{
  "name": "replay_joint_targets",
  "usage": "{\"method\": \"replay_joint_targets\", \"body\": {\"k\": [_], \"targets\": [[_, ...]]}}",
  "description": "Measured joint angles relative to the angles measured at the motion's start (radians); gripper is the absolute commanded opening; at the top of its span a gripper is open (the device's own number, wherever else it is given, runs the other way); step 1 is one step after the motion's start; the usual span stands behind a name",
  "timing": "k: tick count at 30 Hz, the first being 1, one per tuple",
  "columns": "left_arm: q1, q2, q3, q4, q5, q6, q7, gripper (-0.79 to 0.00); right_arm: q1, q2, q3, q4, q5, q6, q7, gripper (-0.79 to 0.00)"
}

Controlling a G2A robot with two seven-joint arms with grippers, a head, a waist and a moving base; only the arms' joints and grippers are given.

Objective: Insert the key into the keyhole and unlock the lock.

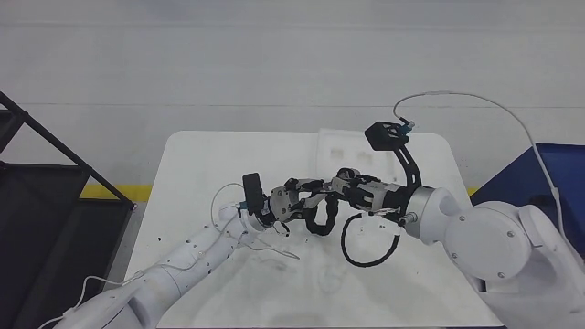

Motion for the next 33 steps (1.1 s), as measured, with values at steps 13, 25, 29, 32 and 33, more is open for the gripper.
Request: {"method": "replay_joint_targets", "body": {"k": [13,25,29,32,33], "targets": [[0.010,-0.007,-0.024,0.004,0.018,0.002,0.002,-0.785,-0.001,-0.001,-0.002,-0.001,-0.014,0.013,0.014,-0.785],[0.019,-0.010,-0.043,0.004,0.032,-0.001,-0.001,-0.785,-0.003,-0.004,-0.007,0.001,-0.017,0.012,0.013,-0.785],[0.022,-0.011,-0.048,0.003,0.033,-0.005,-0.005,-0.785,-0.003,-0.005,-0.007,0.002,-0.018,0.008,0.004,-0.785],[0.024,-0.011,-0.051,0.001,0.036,-0.008,-0.008,-0.785,-0.003,-0.006,-0.008,0.001,-0.022,0.008,0.002,-0.785],[0.025,-0.011,-0.052,0.000,0.037,-0.009,-0.008,-0.785,-0.003,-0.006,-0.008,0.001,-0.026,0.008,0.003,-0.785]]}}
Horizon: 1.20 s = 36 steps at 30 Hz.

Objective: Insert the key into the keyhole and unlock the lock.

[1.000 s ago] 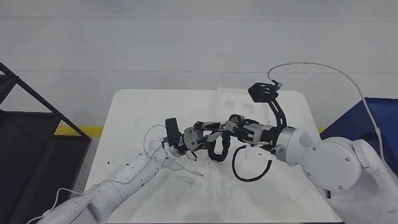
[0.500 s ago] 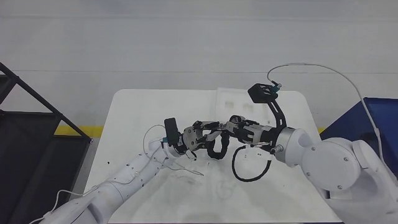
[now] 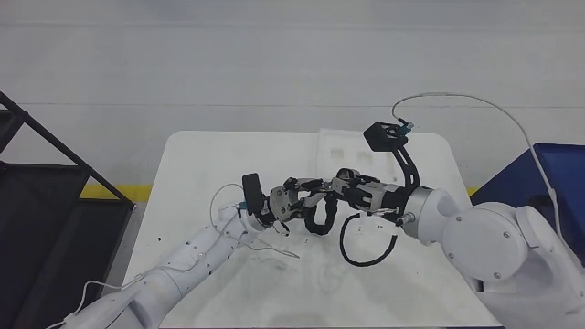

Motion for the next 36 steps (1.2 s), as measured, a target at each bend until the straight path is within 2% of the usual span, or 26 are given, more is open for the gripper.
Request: {"method": "replay_joint_targets", "body": {"k": [28,36], "targets": [[0.003,-0.004,-0.035,0.001,0.057,-0.004,-0.004,-0.785,0.037,-0.003,-0.045,0.003,-0.110,0.031,0.066,-0.785],[0.010,-0.005,-0.053,-0.008,0.072,-0.003,-0.003,-0.785,0.047,-0.010,-0.052,0.019,-0.080,0.035,0.065,-0.785]]}}
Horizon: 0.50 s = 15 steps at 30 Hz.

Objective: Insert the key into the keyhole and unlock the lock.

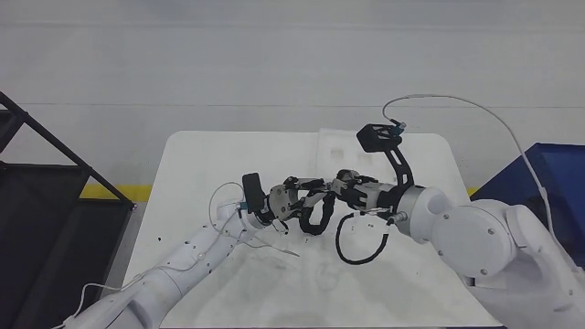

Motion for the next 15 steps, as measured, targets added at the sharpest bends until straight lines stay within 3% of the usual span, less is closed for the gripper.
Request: {"method": "replay_joint_targets", "body": {"k": [15], "targets": [[0.008,-0.006,-0.022,-0.008,0.024,-0.005,-0.005,-0.785,0.007,-0.004,-0.005,0.020,0.008,-0.001,0.017,-0.785]]}}
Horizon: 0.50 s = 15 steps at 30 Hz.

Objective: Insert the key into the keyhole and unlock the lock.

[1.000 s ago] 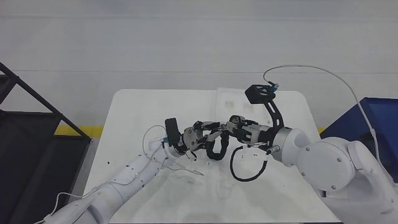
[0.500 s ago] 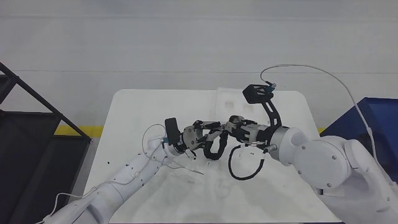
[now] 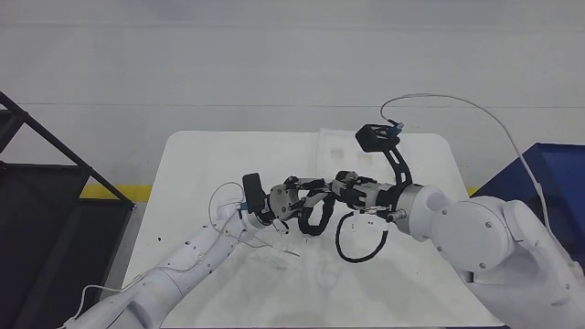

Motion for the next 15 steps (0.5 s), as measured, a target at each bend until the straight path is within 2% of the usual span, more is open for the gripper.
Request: {"method": "replay_joint_targets", "body": {"k": [12,14,15], "targets": [[0.010,-0.007,-0.011,0.008,-0.006,-0.013,-0.013,-0.785,0.005,-0.006,-0.003,0.016,0.020,0.001,-0.004,-0.785],[0.011,-0.008,-0.011,0.009,-0.011,-0.017,-0.017,-0.785,0.007,-0.006,-0.001,0.019,0.023,0.000,-0.005,-0.727],[0.011,-0.009,-0.011,0.009,-0.012,-0.019,-0.019,-0.785,0.007,-0.006,0.000,0.020,0.024,-0.001,-0.004,-0.754]]}}
